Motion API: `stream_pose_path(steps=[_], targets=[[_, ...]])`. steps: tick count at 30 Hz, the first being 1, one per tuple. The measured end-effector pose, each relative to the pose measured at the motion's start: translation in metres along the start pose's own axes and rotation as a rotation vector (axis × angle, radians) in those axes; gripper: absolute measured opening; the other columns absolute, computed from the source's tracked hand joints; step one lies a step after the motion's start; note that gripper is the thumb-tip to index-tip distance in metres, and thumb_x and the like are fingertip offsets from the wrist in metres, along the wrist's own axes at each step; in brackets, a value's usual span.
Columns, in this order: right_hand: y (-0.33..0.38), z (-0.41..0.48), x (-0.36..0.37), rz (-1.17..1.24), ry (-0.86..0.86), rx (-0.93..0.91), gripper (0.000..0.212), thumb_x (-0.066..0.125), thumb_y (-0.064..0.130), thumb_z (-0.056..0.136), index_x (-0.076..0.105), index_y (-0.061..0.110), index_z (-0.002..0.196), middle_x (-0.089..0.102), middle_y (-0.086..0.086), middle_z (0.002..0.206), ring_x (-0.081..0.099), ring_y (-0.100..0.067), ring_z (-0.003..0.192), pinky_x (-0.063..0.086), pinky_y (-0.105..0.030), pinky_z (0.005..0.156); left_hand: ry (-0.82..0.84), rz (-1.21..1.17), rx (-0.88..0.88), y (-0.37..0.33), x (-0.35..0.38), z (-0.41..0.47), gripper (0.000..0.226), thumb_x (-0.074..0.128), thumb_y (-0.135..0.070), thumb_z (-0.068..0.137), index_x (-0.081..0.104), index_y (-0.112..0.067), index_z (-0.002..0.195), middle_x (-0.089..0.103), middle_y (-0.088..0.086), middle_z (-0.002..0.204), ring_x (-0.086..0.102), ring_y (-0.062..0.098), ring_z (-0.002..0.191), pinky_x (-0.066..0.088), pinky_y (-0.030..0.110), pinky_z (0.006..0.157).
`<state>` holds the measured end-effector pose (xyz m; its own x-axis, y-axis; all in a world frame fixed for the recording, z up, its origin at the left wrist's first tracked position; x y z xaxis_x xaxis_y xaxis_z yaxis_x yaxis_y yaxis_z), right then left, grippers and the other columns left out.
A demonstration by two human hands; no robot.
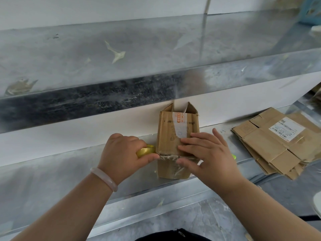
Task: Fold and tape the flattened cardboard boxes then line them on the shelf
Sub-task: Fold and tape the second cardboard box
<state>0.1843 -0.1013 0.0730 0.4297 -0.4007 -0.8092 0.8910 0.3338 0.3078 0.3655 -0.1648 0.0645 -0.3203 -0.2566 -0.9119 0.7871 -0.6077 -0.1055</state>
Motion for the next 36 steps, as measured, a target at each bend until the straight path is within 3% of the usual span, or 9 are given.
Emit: stream_pose_path(steps=[4,11,15,19,24,28,32,36], targets=[[0.002,-0.003,0.006,0.103,-0.118,-0.096,0.029,0.059,0.049,0.09,0.076,0.032,0.105,0.069,0.009,0.113,0.059,-0.021,0.111,0.04,-0.058,0.1,-0.003,-0.016,0.001,0.001,0.002,0.002,0.06,0.033,-0.08,0.08,0.064,-0.03,0.067,0.054,-0.014,0.056,0.047,0.008,0.051,0.036,0.029,0.064],[0.009,-0.012,0.015,-0.051,-0.086,-0.271,0.03,0.055,0.034,0.097,0.068,0.029,0.124,0.064,0.009,0.128,0.058,-0.022,0.117,0.034,-0.061,0.106,-0.013,-0.034,0.025,0.004,0.002,0.003,0.06,0.034,-0.079,0.08,0.065,-0.029,0.067,0.053,-0.013,0.055,0.046,0.008,0.05,0.039,0.03,0.063],[0.006,-0.009,0.011,-0.058,-0.102,-0.238,0.033,0.061,0.046,0.091,0.071,0.03,0.119,0.065,0.013,0.125,0.06,-0.019,0.115,0.035,-0.061,0.105,-0.003,-0.028,0.041,0.001,0.003,0.005,0.061,0.032,-0.079,0.081,0.062,-0.028,0.065,0.05,-0.013,0.053,0.044,0.008,0.049,0.038,0.03,0.062],[0.006,-0.005,0.011,-0.018,-0.14,-0.204,0.026,0.064,0.04,0.09,0.074,0.031,0.113,0.067,0.015,0.12,0.061,-0.018,0.11,0.038,-0.06,0.103,0.004,-0.027,0.041,0.002,0.003,0.006,0.063,0.031,-0.08,0.081,0.06,-0.028,0.064,0.049,-0.012,0.053,0.045,0.008,0.049,0.037,0.03,0.062],[0.008,-0.003,0.008,-0.098,-0.068,-0.177,0.034,0.067,0.051,0.083,0.074,0.033,0.11,0.068,0.016,0.118,0.062,-0.015,0.111,0.029,-0.063,0.108,-0.009,-0.032,0.057,0.0,0.002,0.007,0.061,0.032,-0.08,0.081,0.058,-0.027,0.062,0.048,-0.012,0.052,0.045,0.008,0.048,0.038,0.03,0.061],[0.02,0.013,0.005,-0.207,-0.014,-0.042,0.049,0.052,0.068,0.083,0.074,0.032,0.108,0.07,0.014,0.109,0.061,-0.015,0.108,0.028,-0.062,0.11,-0.01,0.005,0.057,0.001,0.003,0.008,0.066,0.028,-0.082,0.081,0.058,-0.026,0.061,0.051,-0.011,0.052,0.047,0.01,0.049,0.041,0.032,0.062],[0.041,0.019,0.029,-0.225,0.053,-0.092,0.045,0.041,0.053,0.095,0.067,0.03,0.124,0.065,0.006,0.129,0.058,-0.025,0.122,0.042,-0.051,0.106,-0.011,-0.004,0.048,0.001,0.001,0.007,0.064,0.029,-0.08,0.081,0.059,-0.027,0.061,0.051,-0.011,0.052,0.047,0.01,0.049,0.04,0.031,0.06],[0.036,0.019,0.035,-0.221,0.045,-0.105,0.042,0.043,0.05,0.095,0.066,0.032,0.125,0.063,0.008,0.13,0.058,-0.023,0.123,0.047,-0.047,0.102,0.014,-0.173,0.076,0.004,0.002,0.007,0.057,0.035,-0.077,0.083,0.066,-0.029,0.076,0.055,-0.014,0.061,0.048,0.005,0.056,0.036,0.026,0.061]])
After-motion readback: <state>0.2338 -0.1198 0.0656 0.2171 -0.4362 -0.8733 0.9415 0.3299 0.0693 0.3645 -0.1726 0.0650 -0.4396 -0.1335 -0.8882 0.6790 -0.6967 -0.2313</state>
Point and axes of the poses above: each hand's wrist, its own z-axis towards the middle knuckle, its own x-axis out of the palm, y = z × x, the point moved 10 cm from there along z, towards the middle knuckle
